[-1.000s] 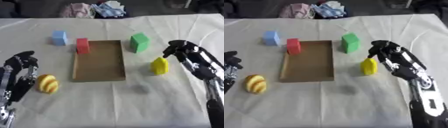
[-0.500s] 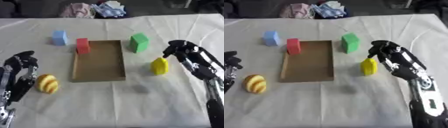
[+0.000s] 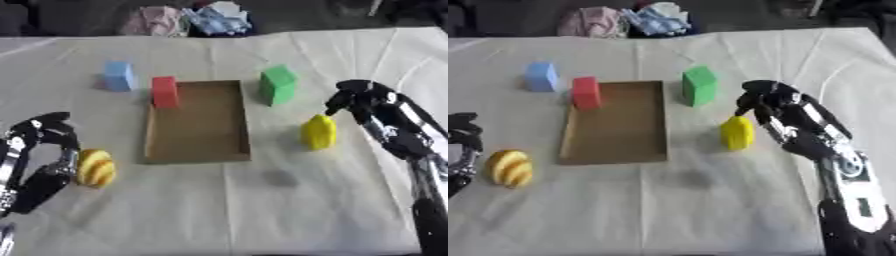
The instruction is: Pick up objects on the table and place them in the box.
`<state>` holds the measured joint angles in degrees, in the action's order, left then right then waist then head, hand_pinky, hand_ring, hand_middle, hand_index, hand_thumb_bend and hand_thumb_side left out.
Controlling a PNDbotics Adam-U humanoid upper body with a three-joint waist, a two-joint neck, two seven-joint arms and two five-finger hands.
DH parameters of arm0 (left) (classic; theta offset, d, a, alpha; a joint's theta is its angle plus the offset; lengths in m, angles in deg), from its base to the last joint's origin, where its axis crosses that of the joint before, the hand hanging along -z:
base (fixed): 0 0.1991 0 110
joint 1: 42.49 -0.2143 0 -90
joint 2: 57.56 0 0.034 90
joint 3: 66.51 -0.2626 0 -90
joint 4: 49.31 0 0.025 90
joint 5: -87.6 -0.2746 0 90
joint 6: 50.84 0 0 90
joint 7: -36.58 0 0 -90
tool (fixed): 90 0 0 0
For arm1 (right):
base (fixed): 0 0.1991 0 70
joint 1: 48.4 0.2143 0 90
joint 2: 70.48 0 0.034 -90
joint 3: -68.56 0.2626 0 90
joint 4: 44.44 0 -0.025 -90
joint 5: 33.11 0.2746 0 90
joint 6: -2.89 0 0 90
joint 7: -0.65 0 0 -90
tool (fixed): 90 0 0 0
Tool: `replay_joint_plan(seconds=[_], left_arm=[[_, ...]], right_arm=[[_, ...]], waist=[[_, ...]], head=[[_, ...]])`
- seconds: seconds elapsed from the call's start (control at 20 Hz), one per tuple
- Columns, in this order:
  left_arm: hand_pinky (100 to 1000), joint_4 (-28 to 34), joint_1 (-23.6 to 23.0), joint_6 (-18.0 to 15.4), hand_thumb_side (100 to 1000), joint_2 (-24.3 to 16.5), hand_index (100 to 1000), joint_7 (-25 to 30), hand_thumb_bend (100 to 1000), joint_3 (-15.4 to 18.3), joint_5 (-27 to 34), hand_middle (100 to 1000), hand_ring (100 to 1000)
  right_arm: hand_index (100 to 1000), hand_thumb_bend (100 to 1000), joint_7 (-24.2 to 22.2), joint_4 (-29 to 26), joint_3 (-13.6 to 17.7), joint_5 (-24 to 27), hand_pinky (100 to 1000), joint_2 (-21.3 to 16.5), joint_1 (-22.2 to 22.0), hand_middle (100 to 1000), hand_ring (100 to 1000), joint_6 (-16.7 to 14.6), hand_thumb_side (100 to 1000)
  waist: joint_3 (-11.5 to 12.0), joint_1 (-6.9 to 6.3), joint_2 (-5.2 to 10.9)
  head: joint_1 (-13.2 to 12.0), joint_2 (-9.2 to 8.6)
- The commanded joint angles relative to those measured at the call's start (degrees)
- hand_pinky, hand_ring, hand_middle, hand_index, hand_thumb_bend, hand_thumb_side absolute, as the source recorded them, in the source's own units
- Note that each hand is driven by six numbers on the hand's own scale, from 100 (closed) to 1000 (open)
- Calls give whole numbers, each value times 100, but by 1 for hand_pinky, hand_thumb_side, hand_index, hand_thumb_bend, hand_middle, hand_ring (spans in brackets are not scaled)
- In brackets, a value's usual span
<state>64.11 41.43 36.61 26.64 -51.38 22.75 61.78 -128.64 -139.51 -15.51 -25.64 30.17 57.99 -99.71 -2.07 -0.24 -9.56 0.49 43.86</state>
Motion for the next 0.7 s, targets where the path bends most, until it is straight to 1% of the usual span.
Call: replay_joint_plan(seconds=[0.05,0.2,0.3,0.35,0.4,0.7], left_arm=[[717,117,-54,-129,461,-512,836,248,100,68,-284,639,603],[726,117,-125,-279,442,-934,846,480,100,16,-430,665,620],[730,117,-132,-363,397,-1307,850,688,100,-24,-504,680,633],[732,117,-120,-398,397,-1464,850,781,100,-30,-551,680,638],[733,117,-108,-432,363,-1619,853,869,100,-46,-610,691,644],[737,117,92,-435,306,-2475,859,1401,100,-265,-736,712,670]], right_arm=[[825,100,2,-92,-3,-23,843,-108,75,656,649,-14,431],[825,100,-4,-87,-8,-30,843,-118,74,656,649,-17,430],[825,100,-6,-82,-10,-33,843,-128,71,656,649,-17,431],[825,100,-7,-79,-11,-34,842,-130,70,656,649,-17,428],[825,100,-10,-77,-13,-34,843,-133,68,656,649,-15,432],[825,100,-29,-65,-32,-39,843,-149,59,655,649,-11,433]], waist=[[-12,-43,144],[-29,-61,146],[-41,-76,152],[-45,-81,155],[-51,-86,158],[-93,-120,165]], head=[[33,26],[48,26],[59,26],[66,26],[72,26],[67,26]])
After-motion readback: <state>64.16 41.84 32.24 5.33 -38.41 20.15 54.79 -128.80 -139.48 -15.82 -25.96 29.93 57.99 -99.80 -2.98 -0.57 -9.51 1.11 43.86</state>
